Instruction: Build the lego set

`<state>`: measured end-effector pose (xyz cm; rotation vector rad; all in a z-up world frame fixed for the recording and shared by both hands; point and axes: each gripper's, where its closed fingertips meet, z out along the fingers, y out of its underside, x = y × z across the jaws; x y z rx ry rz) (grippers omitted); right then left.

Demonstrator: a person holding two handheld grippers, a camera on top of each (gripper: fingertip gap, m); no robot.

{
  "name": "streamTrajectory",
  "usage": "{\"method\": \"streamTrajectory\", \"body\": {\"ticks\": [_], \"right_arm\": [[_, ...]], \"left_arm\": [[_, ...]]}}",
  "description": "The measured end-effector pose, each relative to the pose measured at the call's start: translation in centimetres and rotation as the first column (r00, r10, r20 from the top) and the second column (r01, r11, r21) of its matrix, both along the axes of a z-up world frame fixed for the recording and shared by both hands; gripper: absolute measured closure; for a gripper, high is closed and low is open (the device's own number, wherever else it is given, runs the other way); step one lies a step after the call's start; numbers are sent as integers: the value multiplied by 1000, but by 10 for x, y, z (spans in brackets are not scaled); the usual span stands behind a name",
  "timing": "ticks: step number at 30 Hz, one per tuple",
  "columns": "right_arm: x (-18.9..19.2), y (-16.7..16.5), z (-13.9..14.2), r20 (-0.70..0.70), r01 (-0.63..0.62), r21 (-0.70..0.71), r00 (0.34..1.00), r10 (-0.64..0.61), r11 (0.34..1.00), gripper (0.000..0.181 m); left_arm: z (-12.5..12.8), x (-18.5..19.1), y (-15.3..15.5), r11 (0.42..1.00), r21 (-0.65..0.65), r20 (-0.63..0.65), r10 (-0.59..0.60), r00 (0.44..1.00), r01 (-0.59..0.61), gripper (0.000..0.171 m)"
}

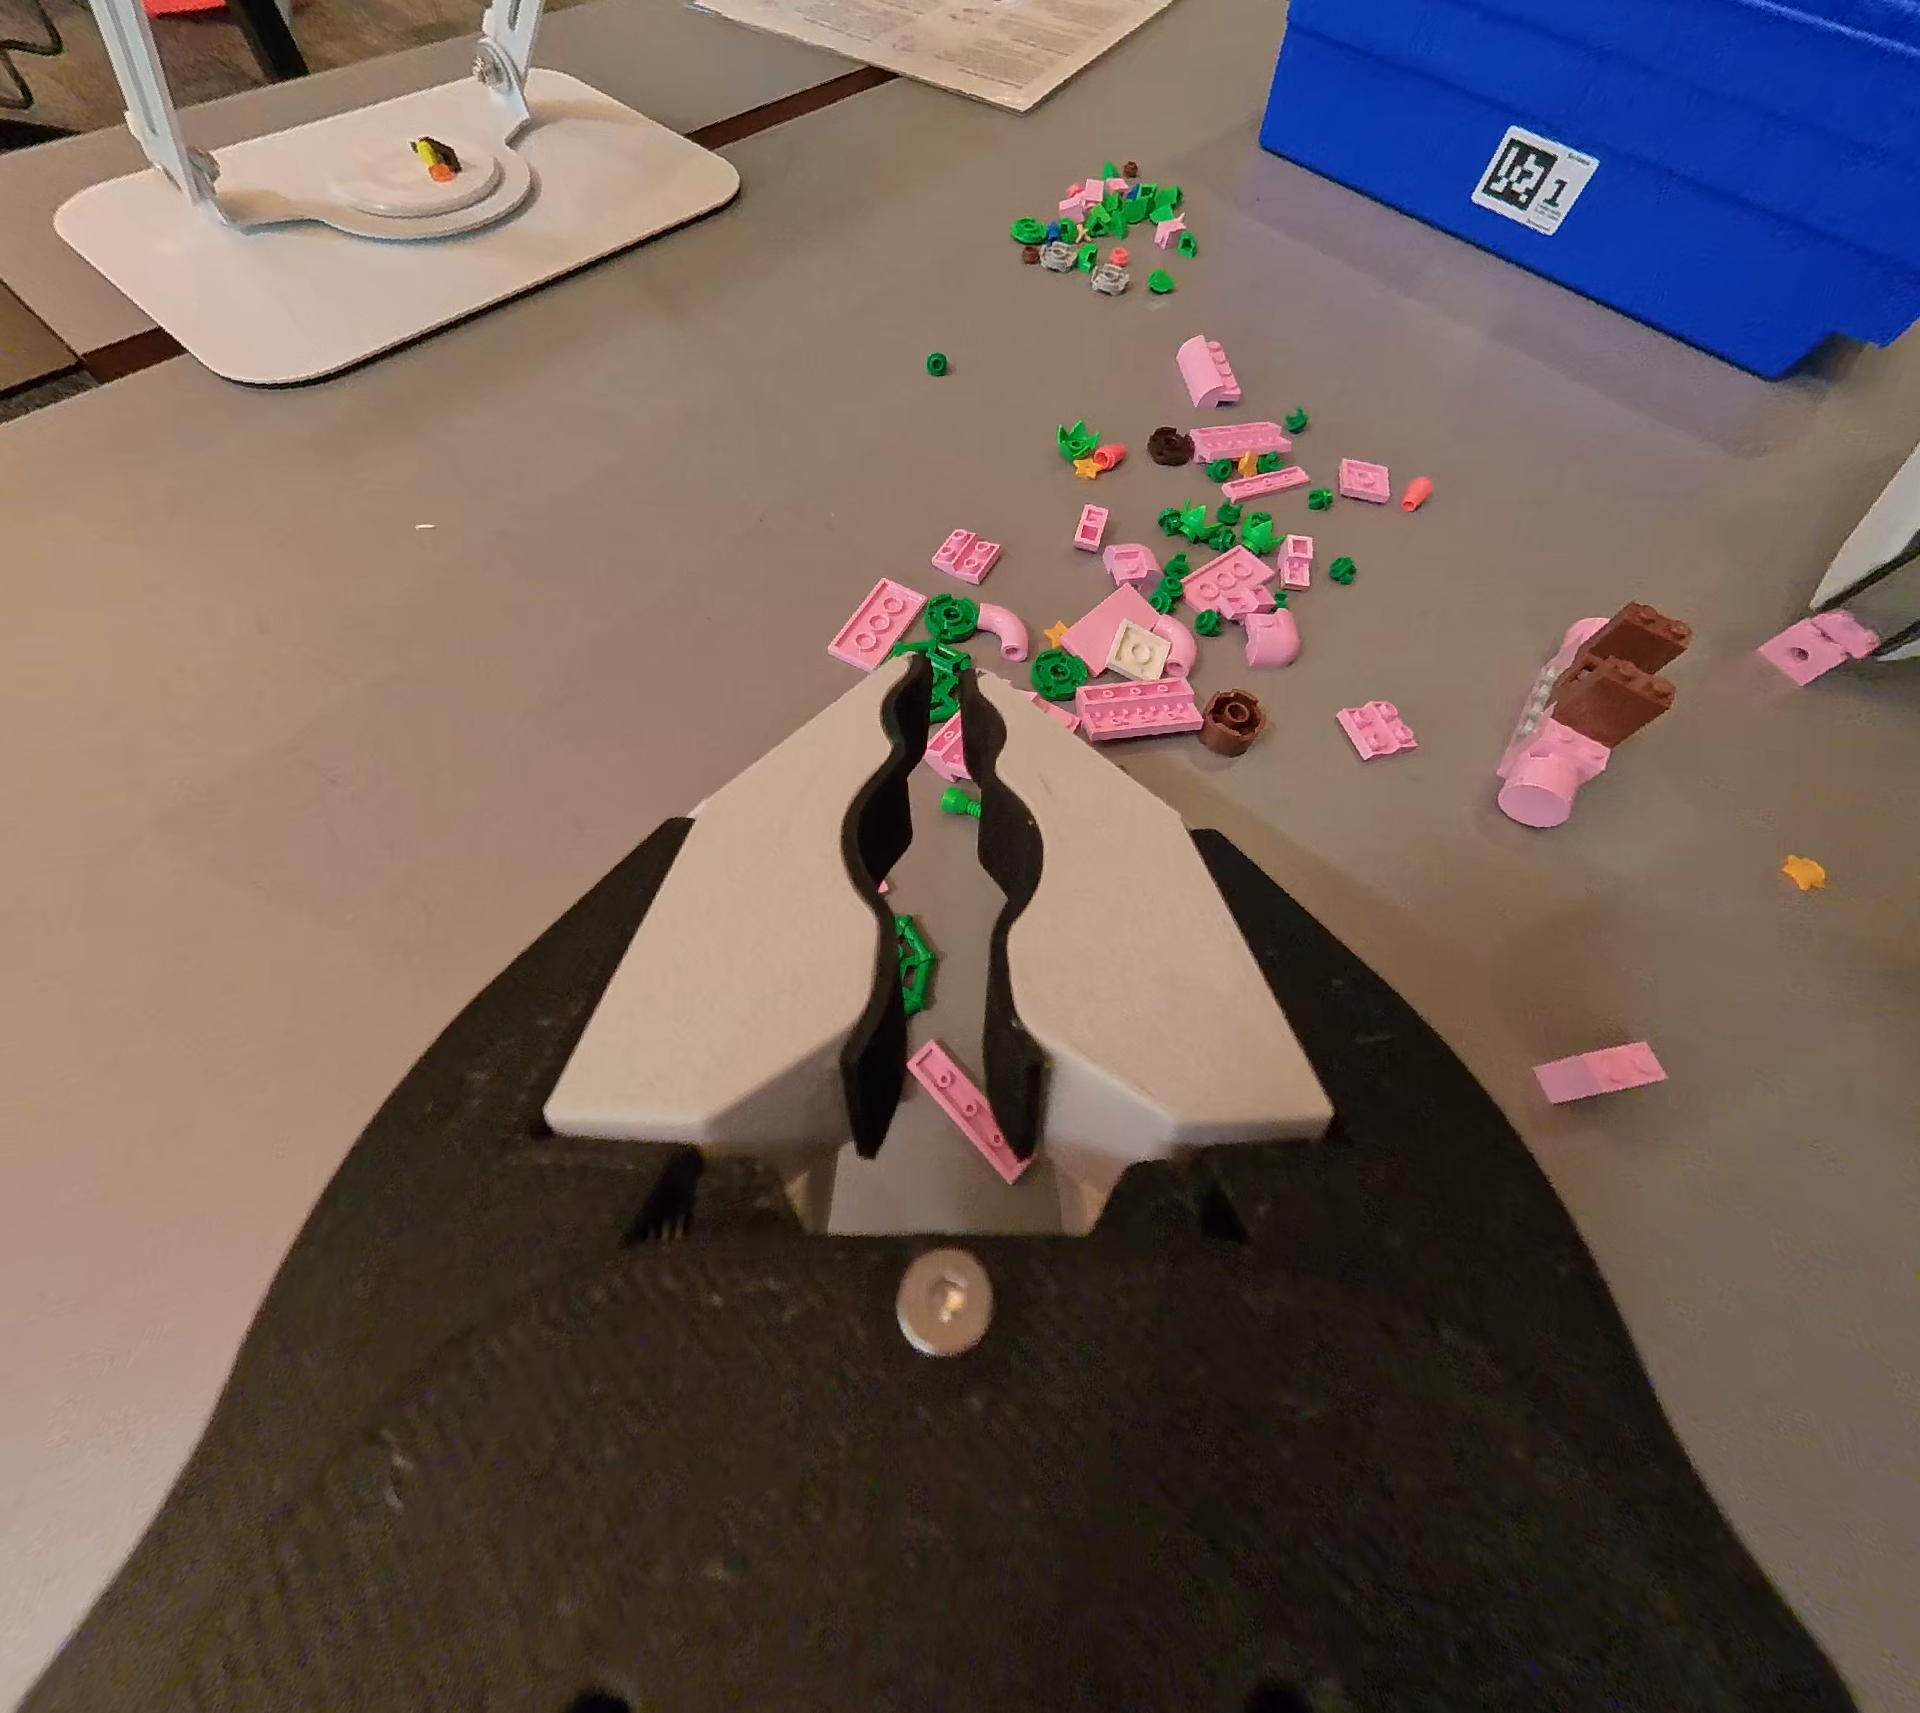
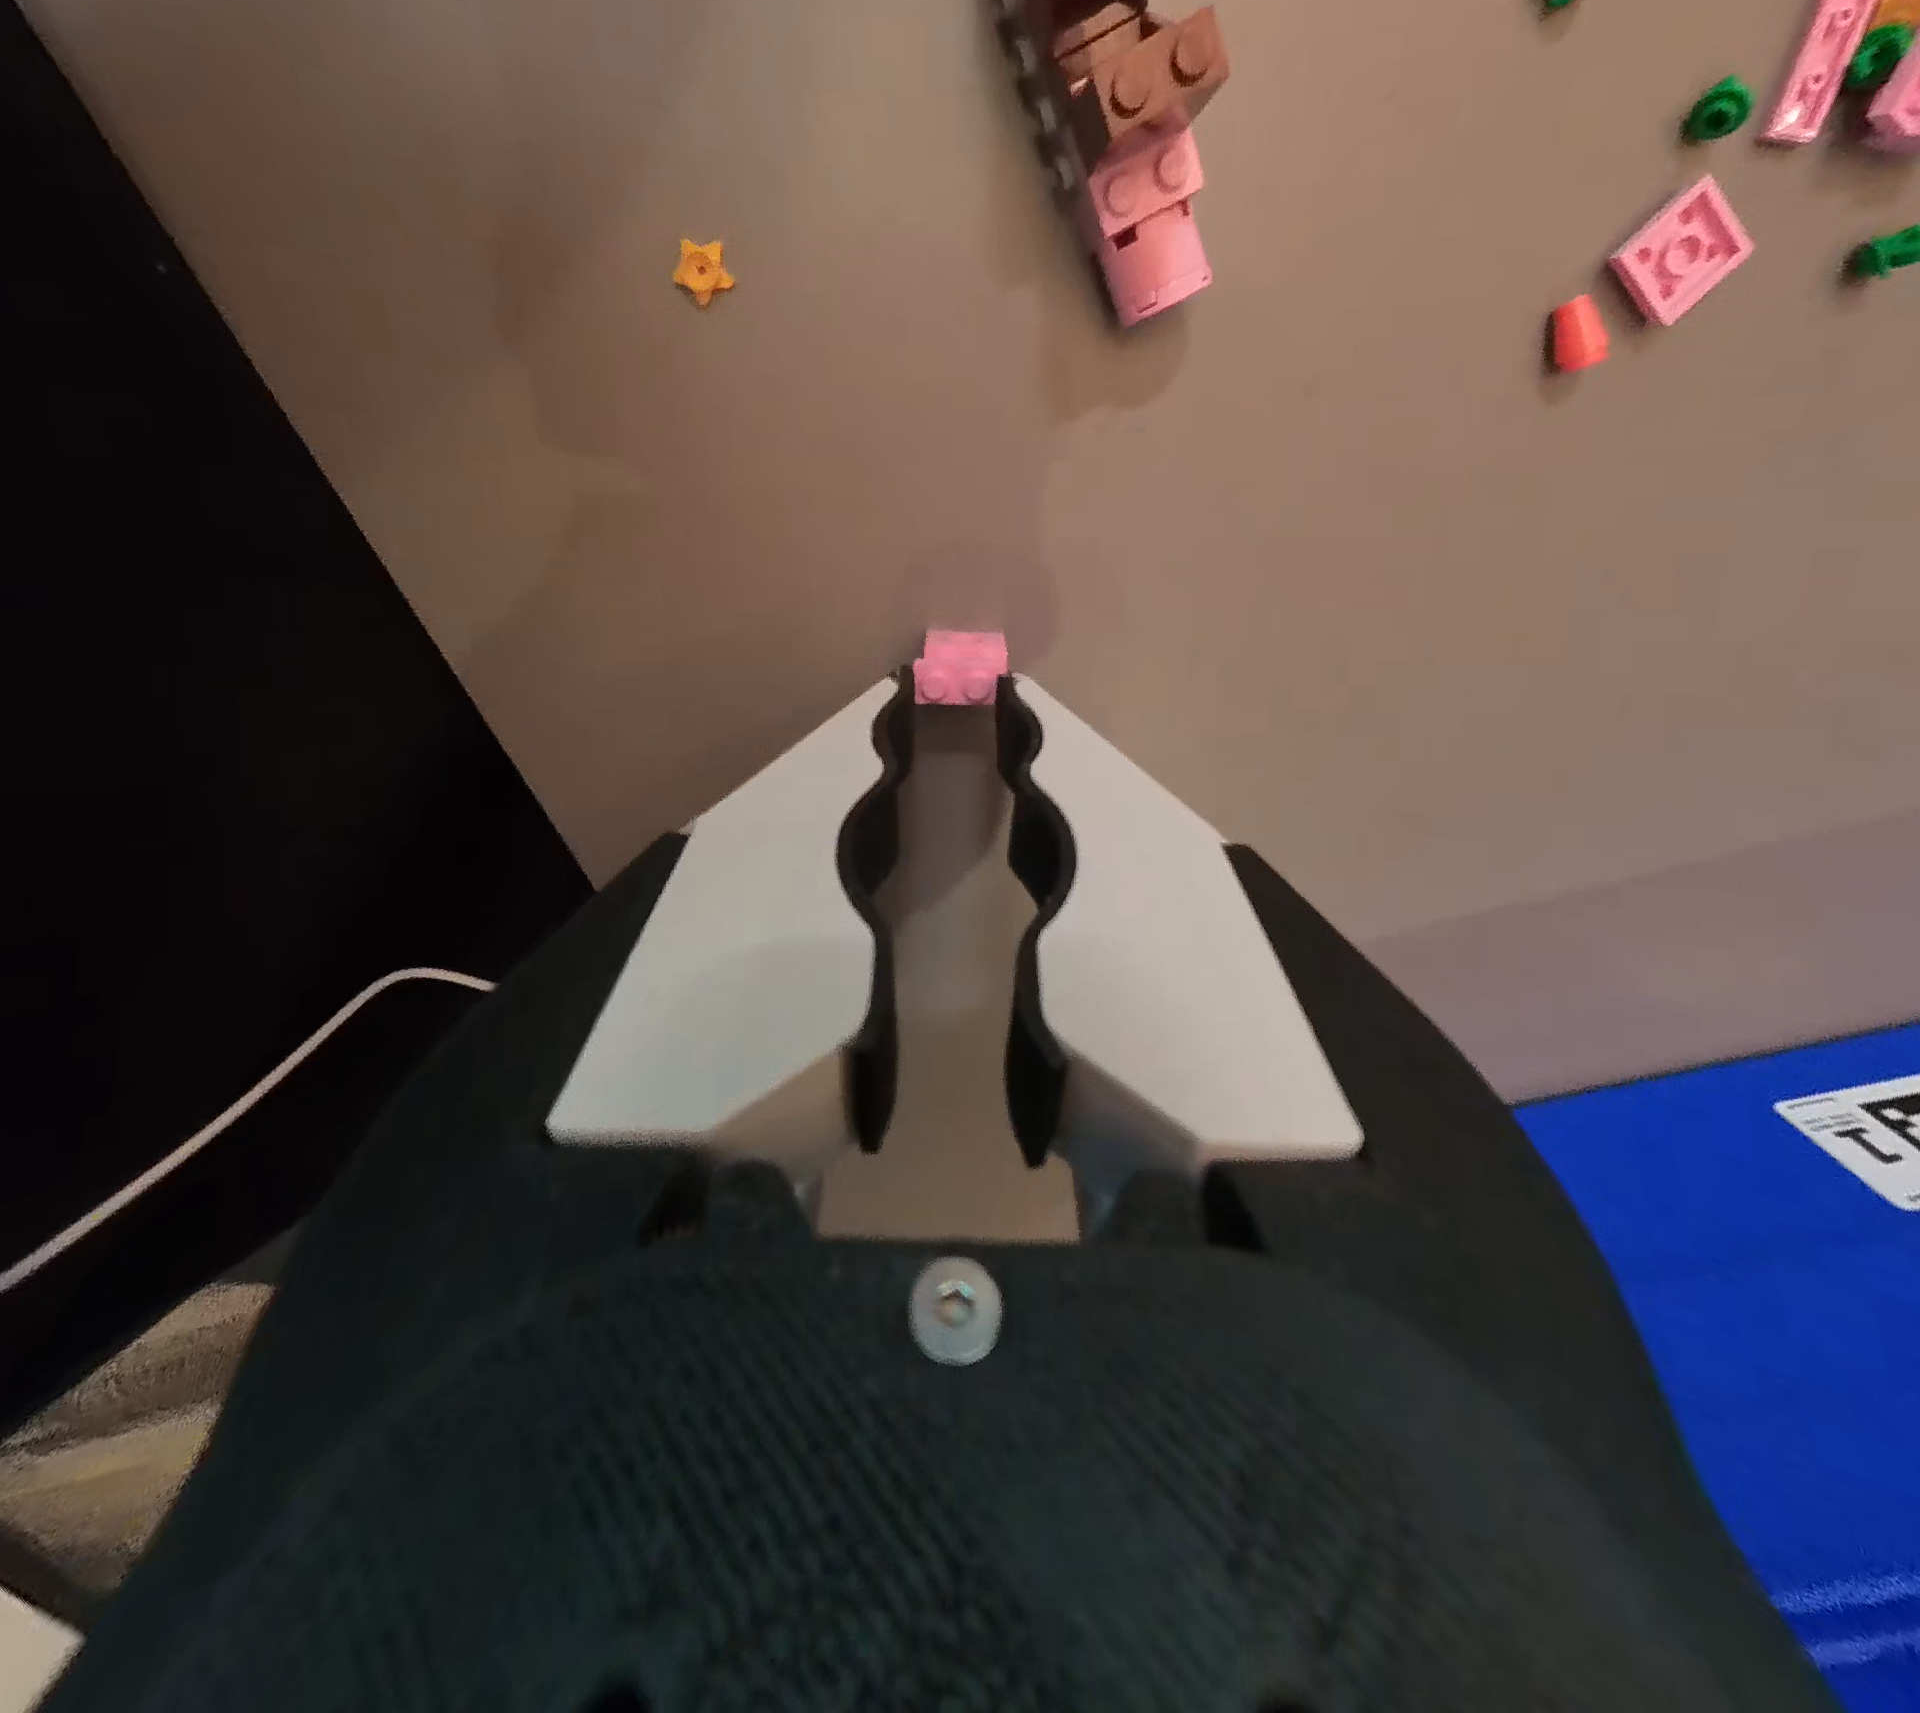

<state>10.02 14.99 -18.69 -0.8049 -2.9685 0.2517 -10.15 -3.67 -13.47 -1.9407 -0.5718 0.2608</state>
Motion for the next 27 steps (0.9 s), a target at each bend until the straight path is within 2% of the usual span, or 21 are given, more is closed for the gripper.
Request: {"method": "streamTrajectory", "body": {"ticks": [15, 27], "right_arm": [[-1, 0, -1, 69, -39, 21, 997, 38, 999, 167], [-1, 0, -2, 87, -97, 109, 992, 87, 989, 167]], "left_arm": [[-3, 0, 0, 1000, -15, 4, -3, 1000, 3, 168], [-4, 1, 1, 1000, -24, 6, -4, 1000, 4, 167]]}}
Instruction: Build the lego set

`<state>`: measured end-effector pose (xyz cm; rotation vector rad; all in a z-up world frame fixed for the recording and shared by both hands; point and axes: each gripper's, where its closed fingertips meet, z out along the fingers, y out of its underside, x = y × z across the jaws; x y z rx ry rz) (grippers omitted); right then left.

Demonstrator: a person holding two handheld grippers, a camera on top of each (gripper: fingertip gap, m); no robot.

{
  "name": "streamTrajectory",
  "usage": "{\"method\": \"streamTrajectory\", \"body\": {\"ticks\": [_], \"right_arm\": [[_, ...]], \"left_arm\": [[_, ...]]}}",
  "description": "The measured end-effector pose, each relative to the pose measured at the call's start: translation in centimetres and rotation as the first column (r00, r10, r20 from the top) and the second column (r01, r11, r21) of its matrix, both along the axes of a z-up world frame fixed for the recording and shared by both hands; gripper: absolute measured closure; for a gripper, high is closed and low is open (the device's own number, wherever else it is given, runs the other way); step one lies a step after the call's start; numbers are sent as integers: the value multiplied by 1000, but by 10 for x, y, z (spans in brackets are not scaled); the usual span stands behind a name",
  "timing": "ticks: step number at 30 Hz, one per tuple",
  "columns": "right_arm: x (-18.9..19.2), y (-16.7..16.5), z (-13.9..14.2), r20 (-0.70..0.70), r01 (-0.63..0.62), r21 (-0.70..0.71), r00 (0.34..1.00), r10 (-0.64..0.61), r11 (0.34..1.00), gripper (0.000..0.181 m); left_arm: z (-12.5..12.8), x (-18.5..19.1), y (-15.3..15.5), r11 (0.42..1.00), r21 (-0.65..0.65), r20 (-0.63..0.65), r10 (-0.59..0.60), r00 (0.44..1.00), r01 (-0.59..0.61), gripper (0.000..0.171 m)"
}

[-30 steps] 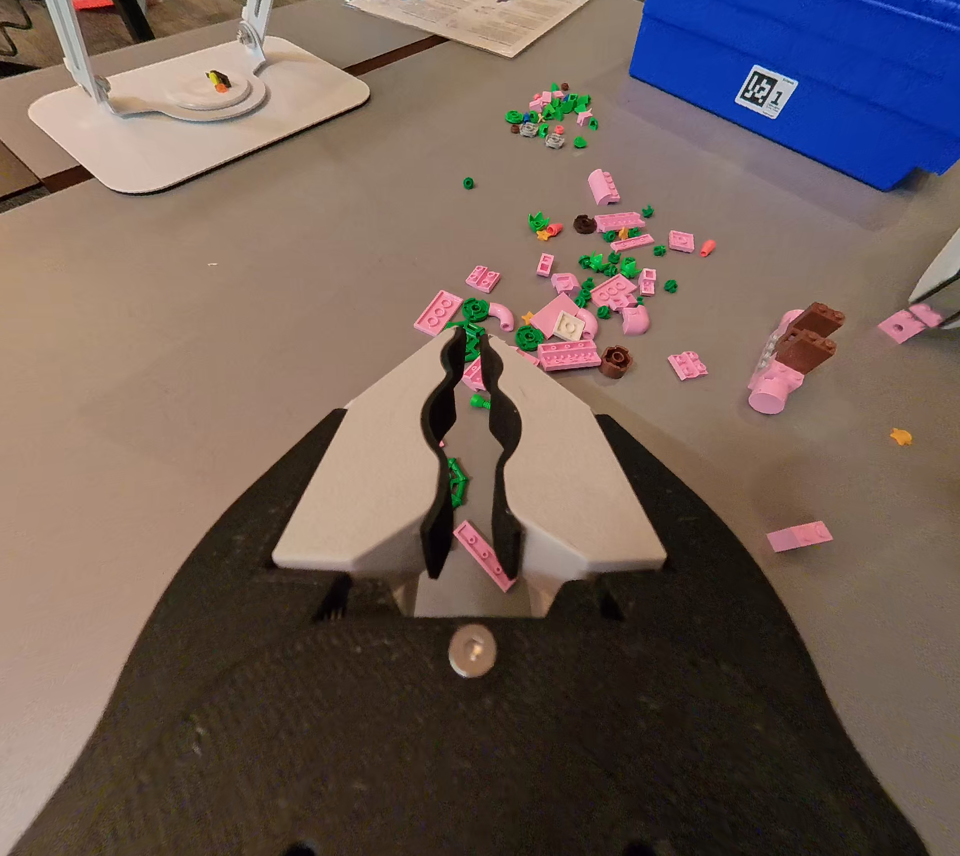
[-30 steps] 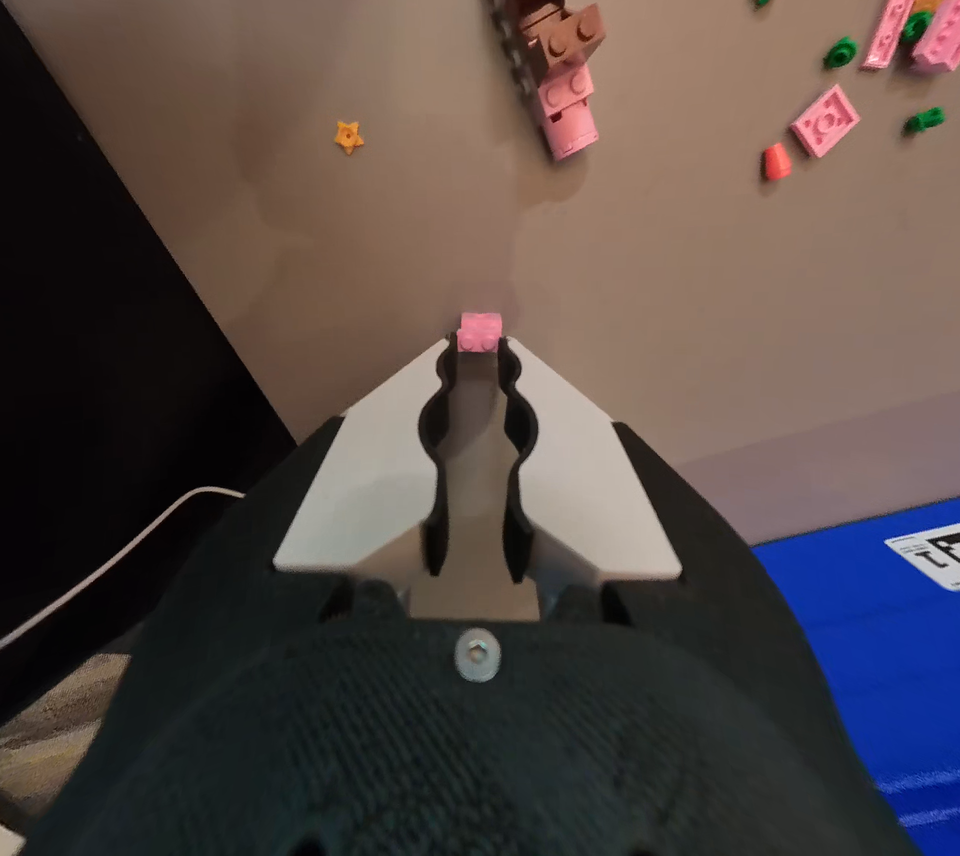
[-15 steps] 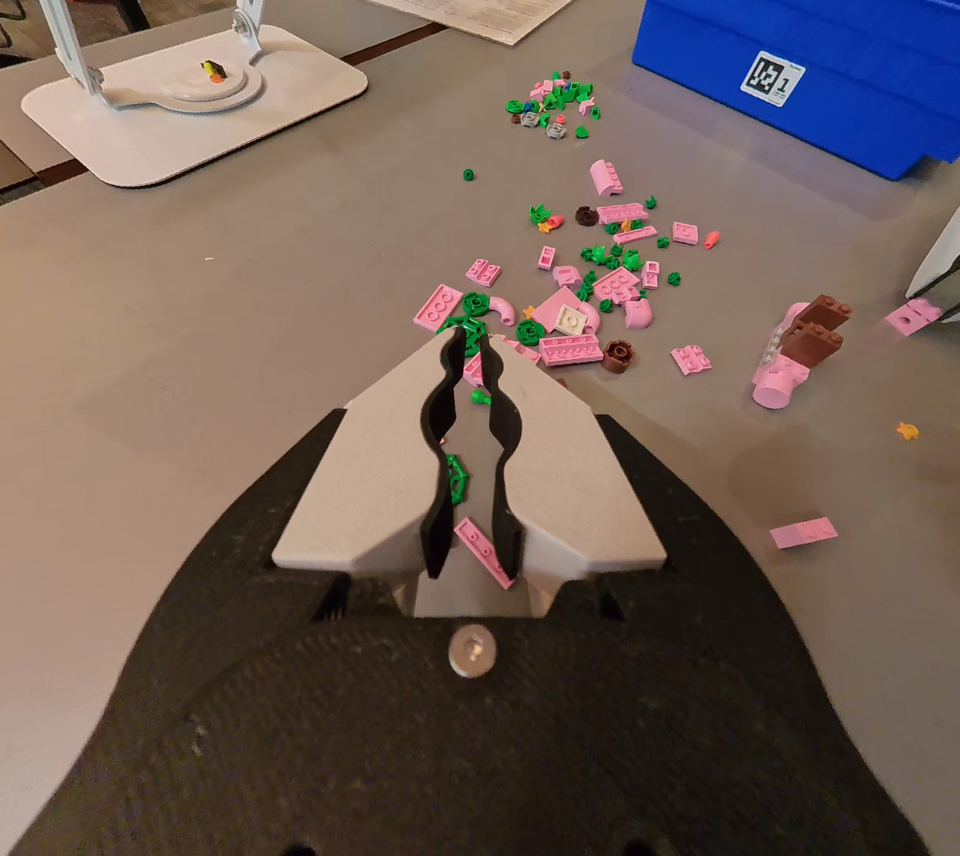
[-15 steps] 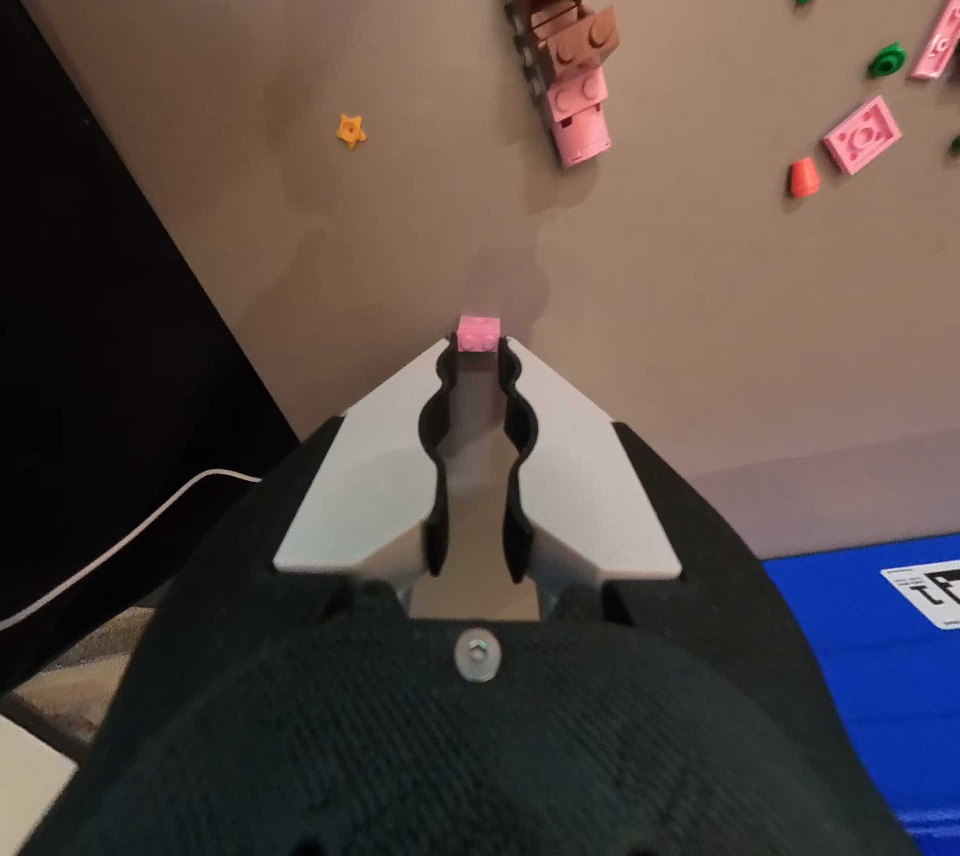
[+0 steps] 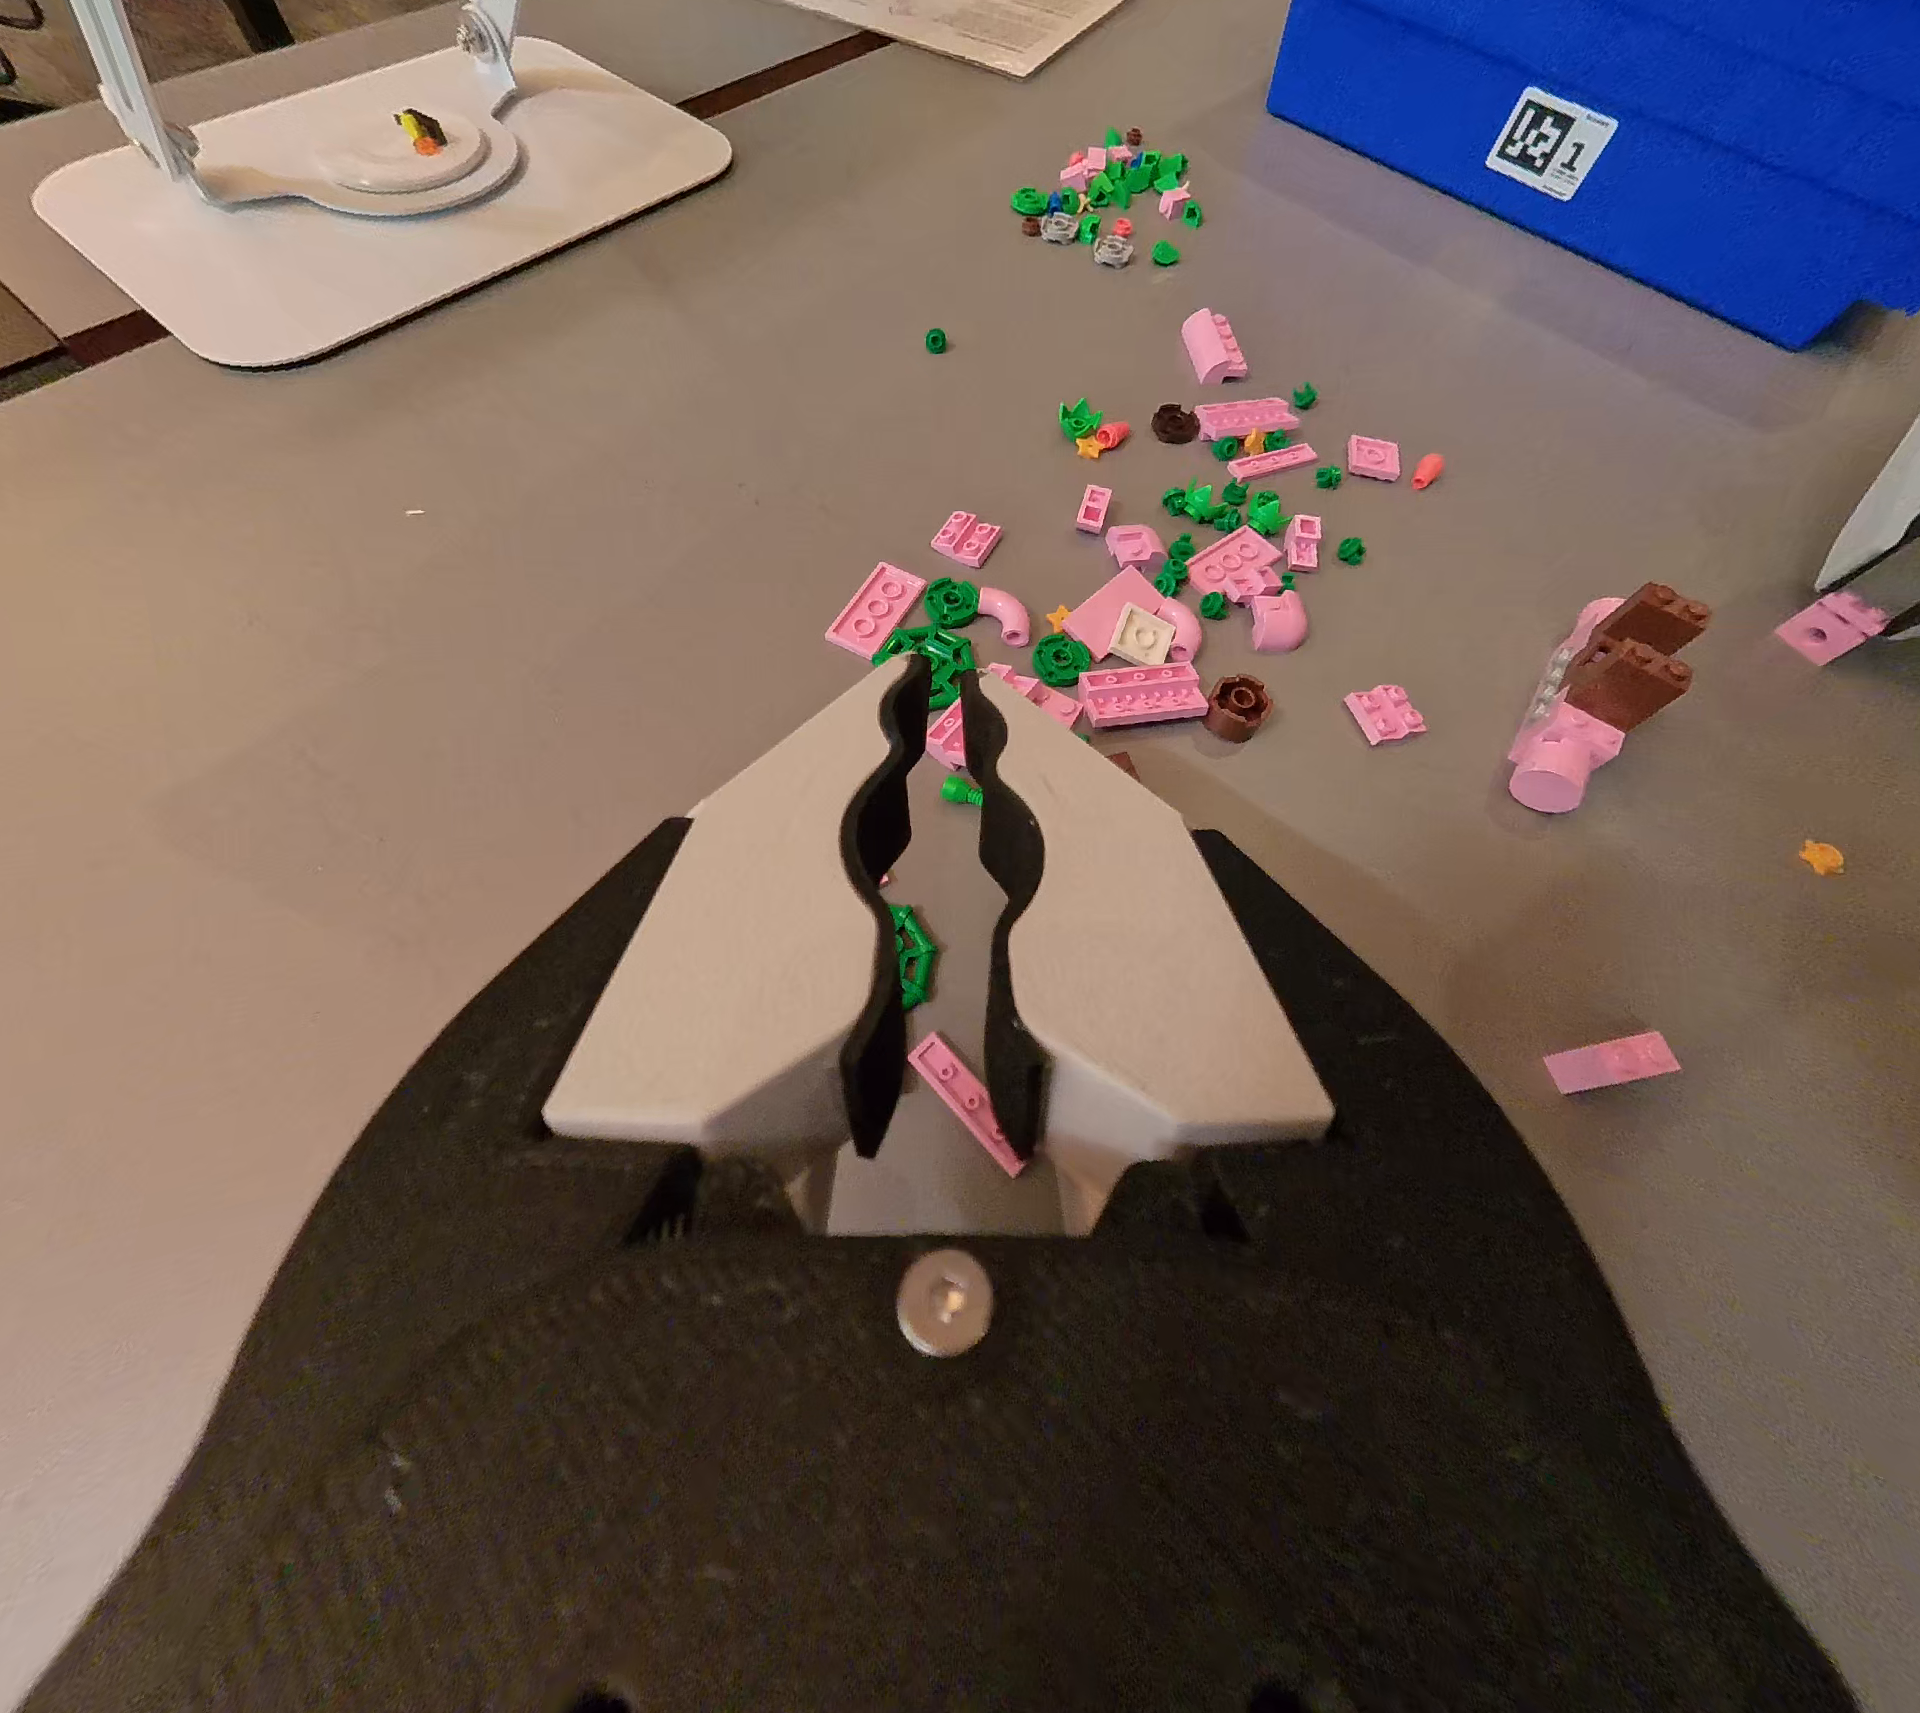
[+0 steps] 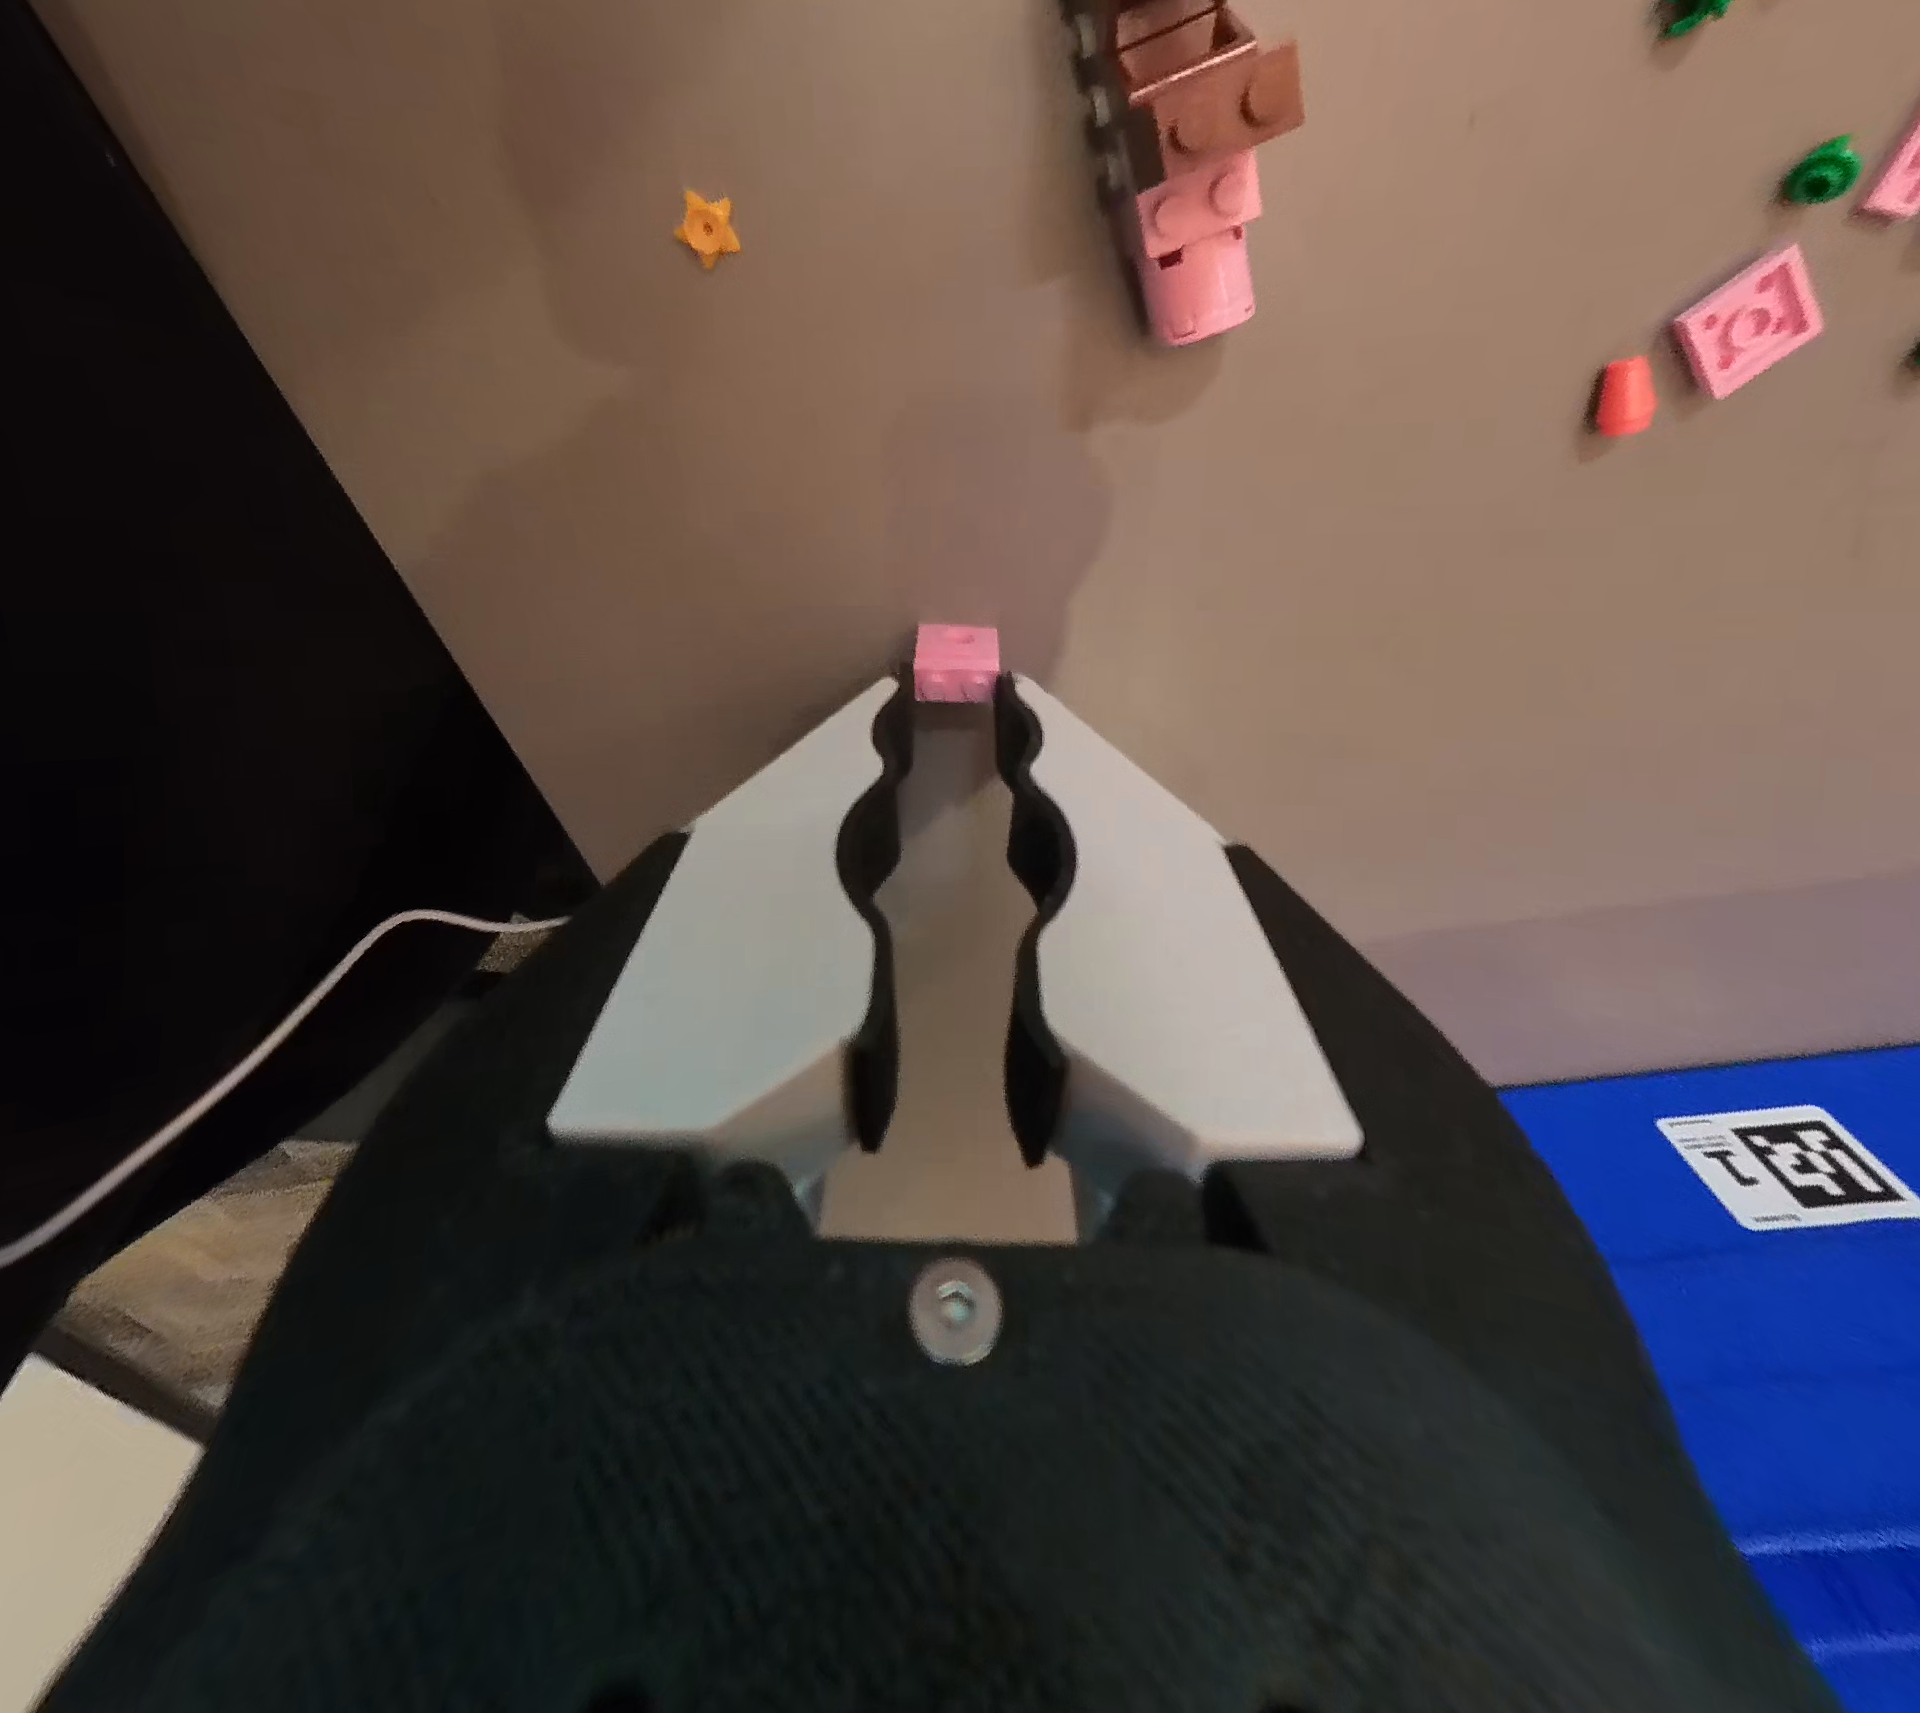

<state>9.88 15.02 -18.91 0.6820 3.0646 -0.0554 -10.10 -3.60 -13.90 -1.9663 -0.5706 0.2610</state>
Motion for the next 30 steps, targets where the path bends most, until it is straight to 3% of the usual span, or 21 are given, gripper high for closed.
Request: {"method": "streamTrajectory", "body": {"ticks": [14, 30], "right_arm": [[0, 0, -1, 38, 14, 44, 999, -16, 999, 167], [3, -2, 4, -35, 84, -97, 996, -87, 992, 163]], "left_arm": [[-1, 0, 0, 1000, -7, -2, 1, 1000, -1, 167], [-2, 0, -1, 1000, -12, -1, 3, 1000, -3, 167]]}}
